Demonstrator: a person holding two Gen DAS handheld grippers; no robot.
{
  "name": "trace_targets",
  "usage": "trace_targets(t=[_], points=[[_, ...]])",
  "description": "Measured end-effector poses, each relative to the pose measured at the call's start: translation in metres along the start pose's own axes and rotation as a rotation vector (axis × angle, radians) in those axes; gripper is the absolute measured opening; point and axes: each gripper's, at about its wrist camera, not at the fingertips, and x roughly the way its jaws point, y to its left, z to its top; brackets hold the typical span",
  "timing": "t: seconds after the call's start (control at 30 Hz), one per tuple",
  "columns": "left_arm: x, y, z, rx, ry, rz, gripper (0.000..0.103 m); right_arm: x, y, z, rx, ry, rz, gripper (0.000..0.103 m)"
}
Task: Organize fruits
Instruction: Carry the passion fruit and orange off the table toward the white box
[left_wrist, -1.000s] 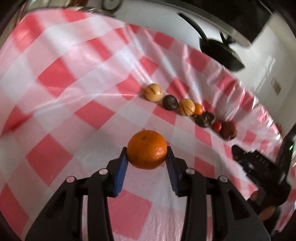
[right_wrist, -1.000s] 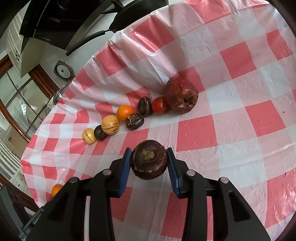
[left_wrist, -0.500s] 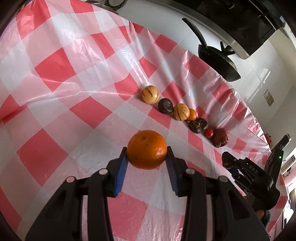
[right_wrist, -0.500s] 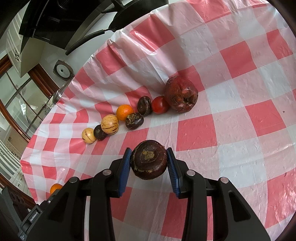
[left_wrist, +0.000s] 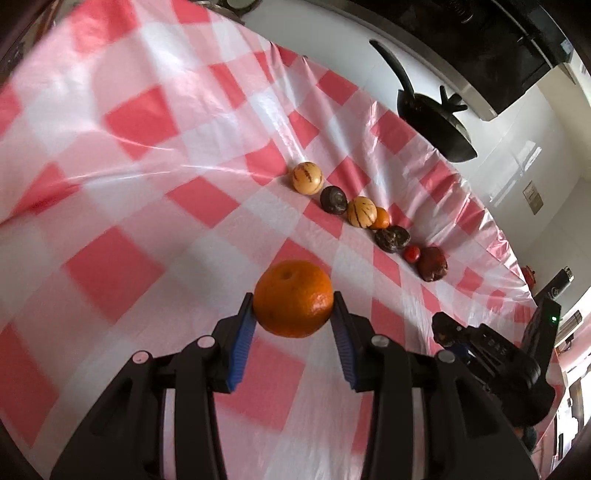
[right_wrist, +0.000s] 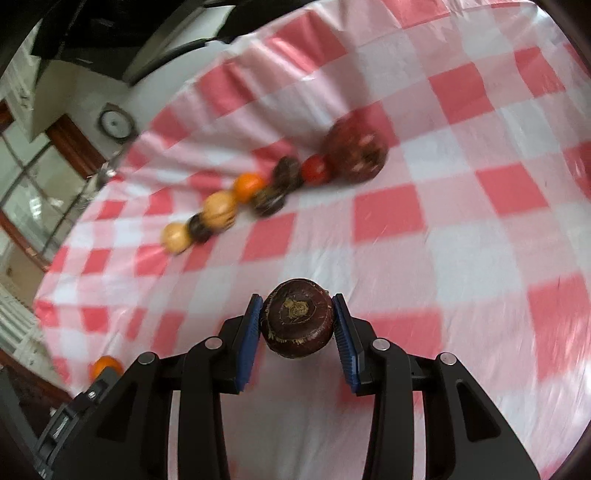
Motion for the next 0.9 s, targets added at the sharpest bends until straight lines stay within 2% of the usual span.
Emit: trace_targets(t=[0.37,0.7,0.9], points=[[-0.076,0.031,-0.033,0.051,-0.035,0.029,0.041,-0.030,0.080,-0.079,-0.137,0.087,0.133,0.038],[-0.139,0.091,-0.051,0.013,-0.072,0.090,0.041,-0.057,0.159,-0.152,-0.391,0.121,0.181,0.038],[-0.172,0.115,-0.053,0.010,-0.097,0.117,0.041,-0.069,0.197,-0.195,-0.530,0.147,0.219,0.038]])
